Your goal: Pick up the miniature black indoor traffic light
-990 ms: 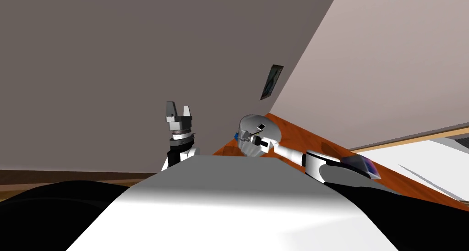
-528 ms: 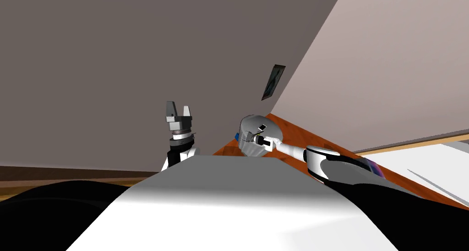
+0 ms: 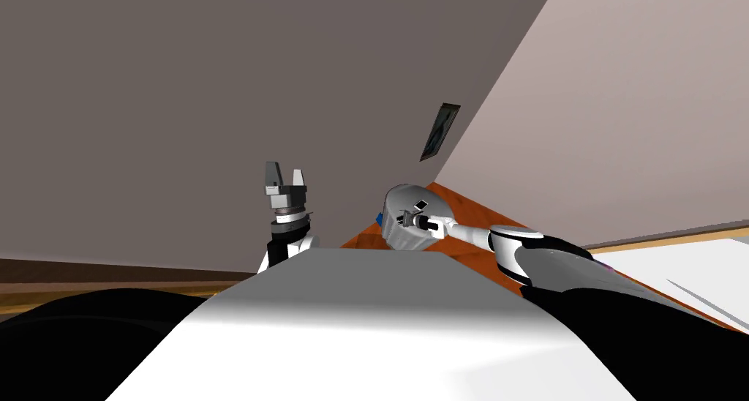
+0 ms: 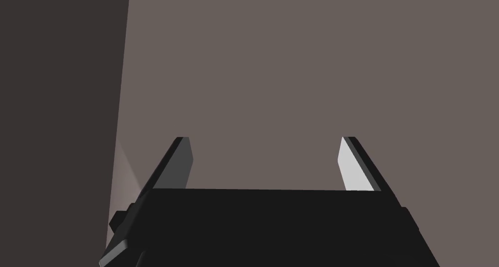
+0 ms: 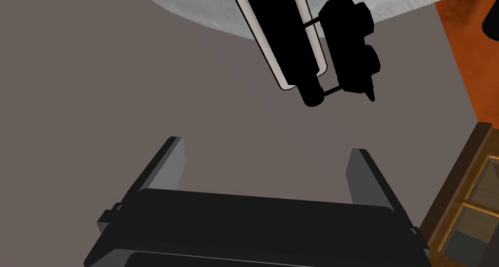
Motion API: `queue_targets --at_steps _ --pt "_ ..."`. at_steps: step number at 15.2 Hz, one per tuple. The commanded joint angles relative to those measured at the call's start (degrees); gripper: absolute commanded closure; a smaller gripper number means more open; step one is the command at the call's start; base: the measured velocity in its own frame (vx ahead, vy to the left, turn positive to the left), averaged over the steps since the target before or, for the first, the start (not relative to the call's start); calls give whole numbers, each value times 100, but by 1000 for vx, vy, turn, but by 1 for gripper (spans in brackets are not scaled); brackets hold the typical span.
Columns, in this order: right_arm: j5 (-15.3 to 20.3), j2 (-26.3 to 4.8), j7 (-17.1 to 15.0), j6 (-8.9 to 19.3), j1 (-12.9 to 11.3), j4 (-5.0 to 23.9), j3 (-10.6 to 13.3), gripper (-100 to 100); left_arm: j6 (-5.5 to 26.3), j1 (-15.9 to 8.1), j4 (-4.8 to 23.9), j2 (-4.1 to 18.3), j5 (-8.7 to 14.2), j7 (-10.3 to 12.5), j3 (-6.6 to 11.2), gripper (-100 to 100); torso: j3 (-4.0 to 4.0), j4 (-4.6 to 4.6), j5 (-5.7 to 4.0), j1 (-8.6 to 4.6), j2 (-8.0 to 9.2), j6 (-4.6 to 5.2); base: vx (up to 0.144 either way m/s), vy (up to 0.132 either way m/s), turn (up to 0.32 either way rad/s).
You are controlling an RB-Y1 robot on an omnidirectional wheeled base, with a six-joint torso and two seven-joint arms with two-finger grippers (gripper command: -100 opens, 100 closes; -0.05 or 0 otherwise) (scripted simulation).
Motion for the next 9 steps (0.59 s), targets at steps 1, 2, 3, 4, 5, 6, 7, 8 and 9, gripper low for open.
queue_targets --at_steps 1,2,3,4,5,6,7,8,9 --pt "-8 -145 286 60 -217 237 286 -100 0 0 0 0 0 0 0 0 0 0 0 0 0 0 26 9 43" --pt "-8 -145 324 60 -217 237 381 -100 0 0 0 0 0 0 0 0 0 0 0 2 -1 0 27 10 37" --pt "-11 -214 502 96 -347 410 528 -100 0 0 0 0 0 0 0 0 -1 -1 0 2 -1 0 29 11 49" --pt "-11 -214 521 96 -347 410 598 -100 0 0 0 0 0 0 0 0 -1 0 1 3 -3 -1 29 8 41" --pt "-13 -271 674 130 -460 567 794 -100 0 0 0 0 0 0 0 0 -2 -1 0 3 -3 0 31 8 45" --pt "-13 -271 700 130 -460 567 798 -100 0 0 0 0 0 0 0 0 -2 -1 0 3 -3 0 30 5 28" --pt "-15 -317 862 161 -555 706 981 -100 0 0 0 0 0 0 0 0 -2 -1 -1 2 -3 0 31 6 42" --pt "-15 -317 862 161 -555 706 981 -100 0 0 0 0 0 0 0 0 -2 -1 0 2 -3 0 28 7 33" --pt "-15 -351 1004 189 -631 827 1146 -100 0 0 0 0 0 0 0 0 -1 -1 0 2 -2 1 32 9 33"
